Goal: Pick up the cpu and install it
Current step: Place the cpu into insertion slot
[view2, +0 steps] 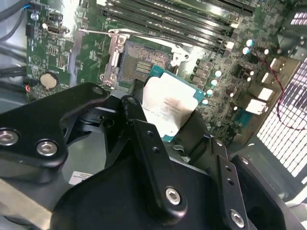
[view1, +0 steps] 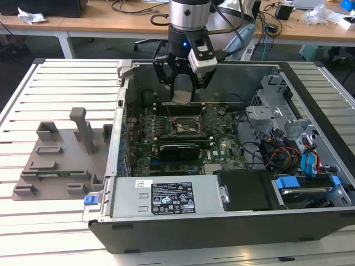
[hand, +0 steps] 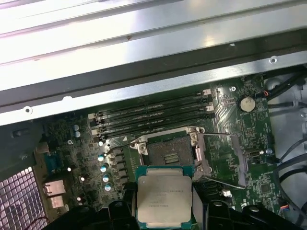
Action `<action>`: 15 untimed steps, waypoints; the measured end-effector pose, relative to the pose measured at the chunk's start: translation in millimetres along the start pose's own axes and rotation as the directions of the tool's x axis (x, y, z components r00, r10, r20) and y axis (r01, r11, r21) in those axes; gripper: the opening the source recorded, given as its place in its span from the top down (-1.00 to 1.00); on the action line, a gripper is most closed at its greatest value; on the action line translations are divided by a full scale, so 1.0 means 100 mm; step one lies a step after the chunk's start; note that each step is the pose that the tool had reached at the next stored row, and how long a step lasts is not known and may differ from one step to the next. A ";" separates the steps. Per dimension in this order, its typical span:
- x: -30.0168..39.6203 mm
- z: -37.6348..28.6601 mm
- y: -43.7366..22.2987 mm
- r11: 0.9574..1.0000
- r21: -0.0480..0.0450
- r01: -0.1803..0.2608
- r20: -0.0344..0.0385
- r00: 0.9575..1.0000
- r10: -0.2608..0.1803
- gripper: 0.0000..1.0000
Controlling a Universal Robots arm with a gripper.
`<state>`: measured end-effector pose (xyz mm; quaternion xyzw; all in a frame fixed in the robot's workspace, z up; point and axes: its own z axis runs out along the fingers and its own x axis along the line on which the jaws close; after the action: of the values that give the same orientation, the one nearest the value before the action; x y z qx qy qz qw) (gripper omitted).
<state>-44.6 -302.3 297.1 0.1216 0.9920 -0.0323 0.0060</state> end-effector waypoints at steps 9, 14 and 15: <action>0.000 0.001 0.000 0.991 0.003 -0.135 -0.008 0.991 0.135 -0.09; 0.000 0.001 0.000 0.975 0.006 -0.223 -0.013 0.975 0.223 -0.09; 0.000 0.001 0.000 0.971 0.006 -0.237 -0.014 0.971 0.237 -0.09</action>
<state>-44.6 -302.3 297.0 0.2395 0.9703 -0.0328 0.0021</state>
